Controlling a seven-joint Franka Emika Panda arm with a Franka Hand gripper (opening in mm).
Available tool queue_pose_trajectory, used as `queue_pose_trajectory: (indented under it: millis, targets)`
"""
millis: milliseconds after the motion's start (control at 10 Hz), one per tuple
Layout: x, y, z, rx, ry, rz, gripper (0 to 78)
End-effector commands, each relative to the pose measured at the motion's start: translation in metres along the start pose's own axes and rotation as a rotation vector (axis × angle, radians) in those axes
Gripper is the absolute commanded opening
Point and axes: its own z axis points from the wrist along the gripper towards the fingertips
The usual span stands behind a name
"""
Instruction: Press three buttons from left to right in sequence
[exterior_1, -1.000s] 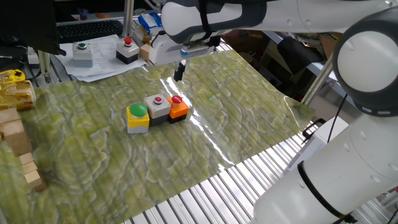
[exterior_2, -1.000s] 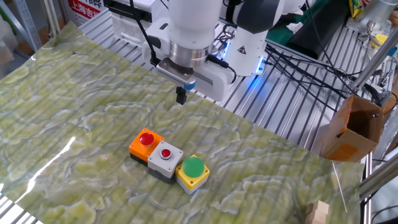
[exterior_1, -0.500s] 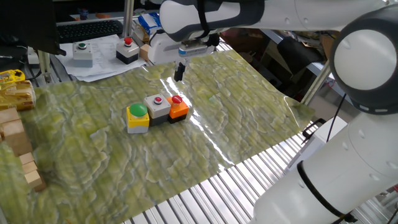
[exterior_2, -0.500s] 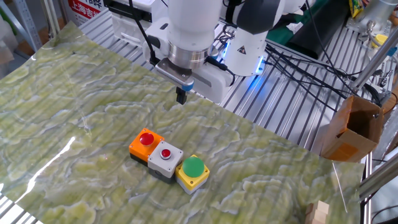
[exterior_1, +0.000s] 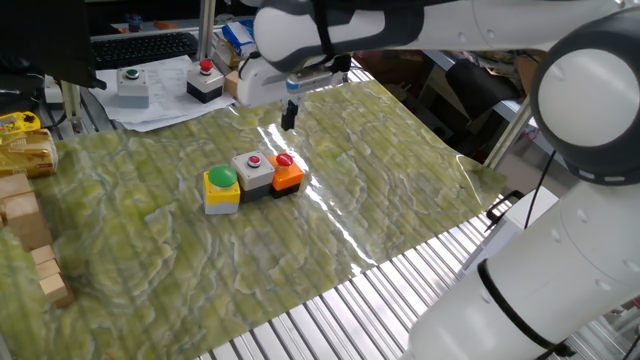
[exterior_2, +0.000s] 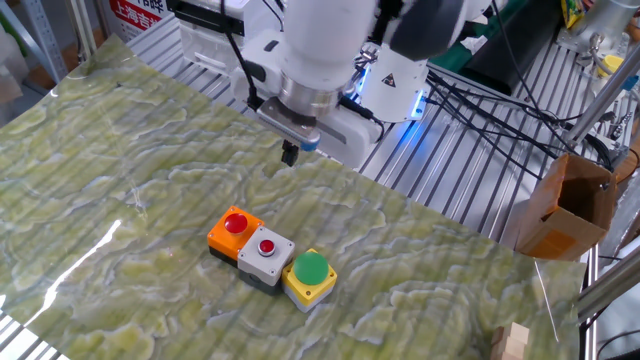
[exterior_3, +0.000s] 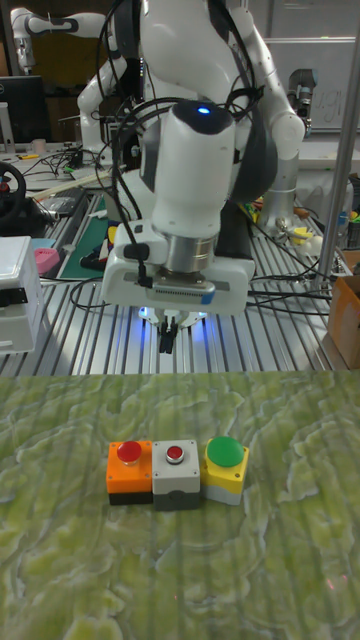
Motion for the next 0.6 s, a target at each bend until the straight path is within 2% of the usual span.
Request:
queue_pose_trajectory:
  millis: [100, 300, 400, 500, 600]
  targets:
    - [-0.011, -0.012, 0.007, 0.020, -0.018, -0.046, 0.0]
    - [-0.030, -0.042, 0.030, -0.015, -0.040, -0.097, 0.0]
    - [-0.038, -0.059, 0.043, -0.018, -0.047, -0.113, 0.0]
    - [-0.039, -0.060, 0.044, -0.018, -0.047, -0.114, 0.0]
    - [-0.047, -0.086, 0.065, -0.024, -0.066, -0.145, 0.0]
